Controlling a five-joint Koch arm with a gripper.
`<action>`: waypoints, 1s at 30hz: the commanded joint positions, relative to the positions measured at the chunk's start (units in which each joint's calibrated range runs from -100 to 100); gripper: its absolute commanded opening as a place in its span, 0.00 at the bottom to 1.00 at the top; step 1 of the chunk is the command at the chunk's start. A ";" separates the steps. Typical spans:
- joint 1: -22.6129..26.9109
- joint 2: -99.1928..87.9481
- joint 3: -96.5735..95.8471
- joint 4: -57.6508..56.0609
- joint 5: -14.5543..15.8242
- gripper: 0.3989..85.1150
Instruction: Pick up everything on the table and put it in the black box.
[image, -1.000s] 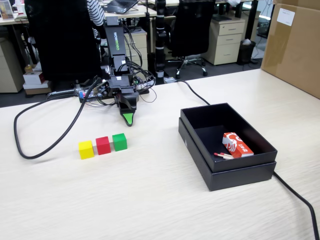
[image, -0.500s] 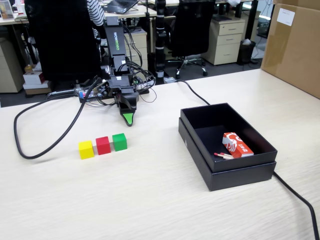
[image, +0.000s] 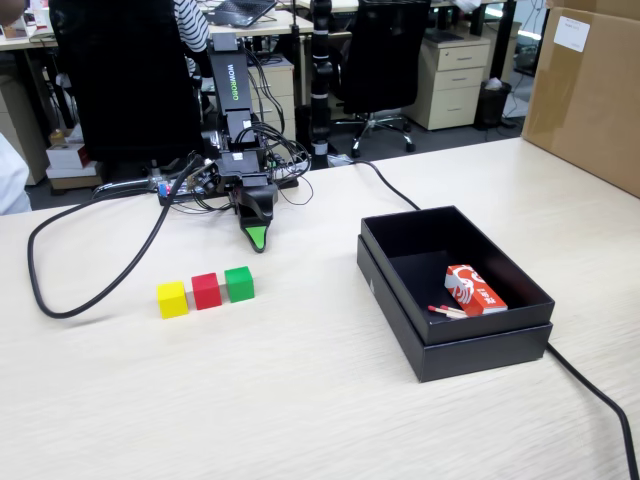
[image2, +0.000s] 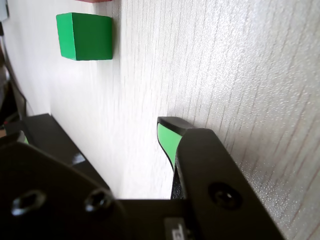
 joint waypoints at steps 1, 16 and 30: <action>-0.20 0.97 -0.66 -1.70 -0.15 0.59; -0.34 1.09 7.32 -11.81 0.10 0.57; -4.15 17.73 59.09 -69.09 -0.78 0.56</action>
